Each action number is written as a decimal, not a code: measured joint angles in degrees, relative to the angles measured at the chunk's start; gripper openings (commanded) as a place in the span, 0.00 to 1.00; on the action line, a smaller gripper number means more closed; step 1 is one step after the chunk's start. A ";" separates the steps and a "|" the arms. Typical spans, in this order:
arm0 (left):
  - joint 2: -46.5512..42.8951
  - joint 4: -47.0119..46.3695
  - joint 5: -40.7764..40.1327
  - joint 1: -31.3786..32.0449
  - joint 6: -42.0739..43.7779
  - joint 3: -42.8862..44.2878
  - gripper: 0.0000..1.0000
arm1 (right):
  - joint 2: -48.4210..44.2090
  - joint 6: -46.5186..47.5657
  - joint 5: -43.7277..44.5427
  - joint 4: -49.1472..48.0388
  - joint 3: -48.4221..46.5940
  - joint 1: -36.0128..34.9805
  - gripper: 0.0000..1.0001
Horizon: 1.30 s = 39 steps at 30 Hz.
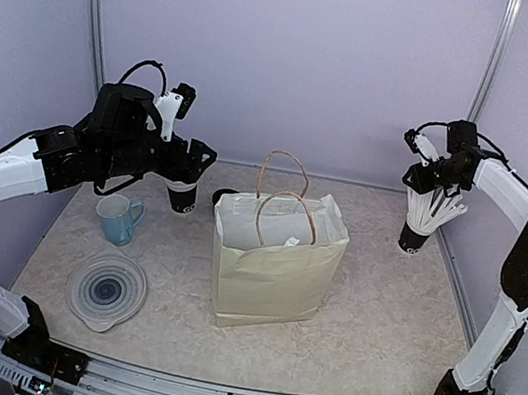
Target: Pack the takeout coffee
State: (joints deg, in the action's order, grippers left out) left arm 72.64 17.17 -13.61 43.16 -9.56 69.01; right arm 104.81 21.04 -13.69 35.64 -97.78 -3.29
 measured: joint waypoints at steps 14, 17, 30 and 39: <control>-0.07 -0.20 1.36 0.00 -0.50 0.00 0.85 | 0.00 -1.16 -0.46 -0.46 -0.15 0.04 0.00; -0.07 -0.24 1.36 0.00 -0.50 0.00 0.85 | -2.14 -1.29 -1.62 0.72 -0.15 0.02 0.00; 0.26 -0.94 1.75 0.00 -0.46 0.13 0.84 | -21.07 -1.79 -6.19 3.76 -4.57 -0.35 0.00; 1.01 -0.96 2.62 0.00 -0.48 0.90 0.84 | -26.56 -1.57 -34.60 5.95 -5.49 -0.35 0.00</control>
State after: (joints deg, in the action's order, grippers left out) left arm 73.65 16.21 -10.98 43.16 -10.04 69.91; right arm 78.26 19.46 -48.29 41.58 -103.26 -3.64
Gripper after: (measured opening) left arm 0.838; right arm 0.006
